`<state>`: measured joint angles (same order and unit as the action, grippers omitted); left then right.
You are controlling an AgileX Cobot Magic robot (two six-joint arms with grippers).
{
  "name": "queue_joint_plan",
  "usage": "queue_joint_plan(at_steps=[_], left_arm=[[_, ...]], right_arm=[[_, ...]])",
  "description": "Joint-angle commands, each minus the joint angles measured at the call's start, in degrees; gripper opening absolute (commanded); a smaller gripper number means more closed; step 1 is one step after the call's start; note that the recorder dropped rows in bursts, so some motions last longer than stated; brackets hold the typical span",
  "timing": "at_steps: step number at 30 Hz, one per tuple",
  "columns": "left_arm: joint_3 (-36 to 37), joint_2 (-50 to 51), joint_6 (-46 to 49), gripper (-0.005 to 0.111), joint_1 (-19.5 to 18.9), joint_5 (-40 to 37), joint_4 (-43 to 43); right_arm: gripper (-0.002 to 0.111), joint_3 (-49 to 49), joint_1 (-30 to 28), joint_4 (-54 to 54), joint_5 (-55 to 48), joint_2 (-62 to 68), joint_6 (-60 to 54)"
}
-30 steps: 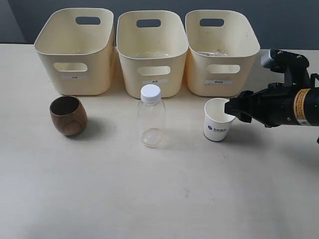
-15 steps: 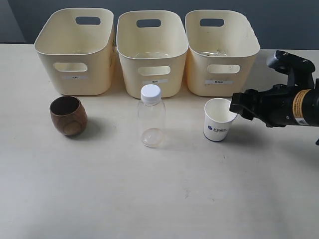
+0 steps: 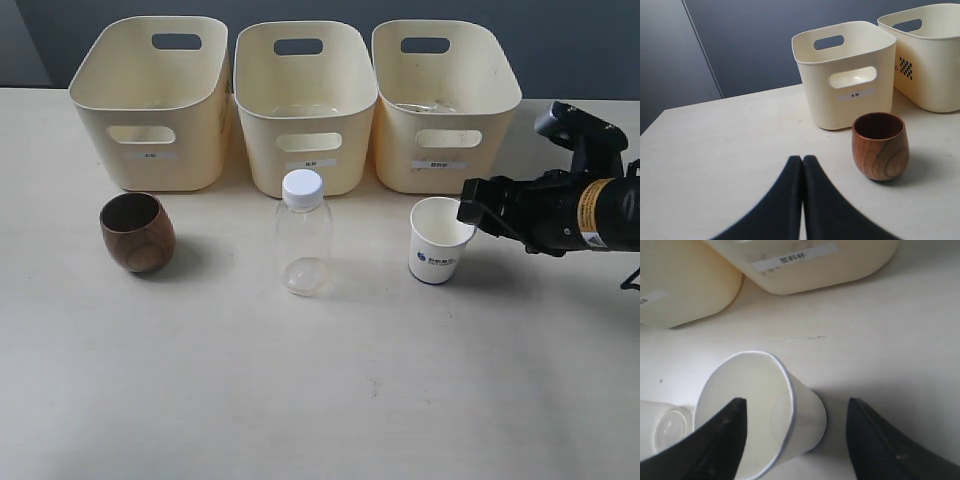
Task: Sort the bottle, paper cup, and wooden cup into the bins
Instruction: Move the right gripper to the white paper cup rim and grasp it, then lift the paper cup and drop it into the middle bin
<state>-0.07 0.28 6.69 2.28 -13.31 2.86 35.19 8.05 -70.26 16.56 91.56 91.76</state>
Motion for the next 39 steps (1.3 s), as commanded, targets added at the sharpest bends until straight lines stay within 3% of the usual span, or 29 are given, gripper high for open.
queue_joint_plan(at_steps=[1, 11, 13, 17, 22, 29, 39], left_arm=[[0.07, -0.28, -0.11, 0.000, 0.18, 0.05, -0.15], [0.07, -0.28, -0.11, 0.000, 0.18, 0.05, -0.15], [0.07, -0.28, -0.11, 0.000, 0.18, 0.05, -0.15], [0.07, -0.28, -0.11, 0.000, 0.18, 0.05, -0.15], [0.07, -0.28, -0.11, 0.000, 0.18, 0.05, -0.15], [0.07, -0.28, -0.11, 0.000, 0.18, 0.05, -0.15], [0.07, -0.28, -0.11, 0.000, 0.18, 0.05, -0.15]], right_arm=[[0.057, 1.45, 0.06, 0.97, 2.99, 2.71, -0.31], [0.055, 2.88, 0.06, 1.79, 3.71, 7.05, -0.88], [0.040, 2.88, 0.06, 1.79, 3.71, 7.05, -0.88], [-0.001, 2.88, 0.06, 1.19, 3.71, 7.05, -1.04], [-0.001, 2.88, 0.06, -0.06, 8.59, 6.95, -1.96], [-0.001, 4.86, 0.06, 2.13, 29.78, 4.25, -2.25], [-0.001, 12.03, 0.06, 4.40, 29.07, 0.85, -1.60]])
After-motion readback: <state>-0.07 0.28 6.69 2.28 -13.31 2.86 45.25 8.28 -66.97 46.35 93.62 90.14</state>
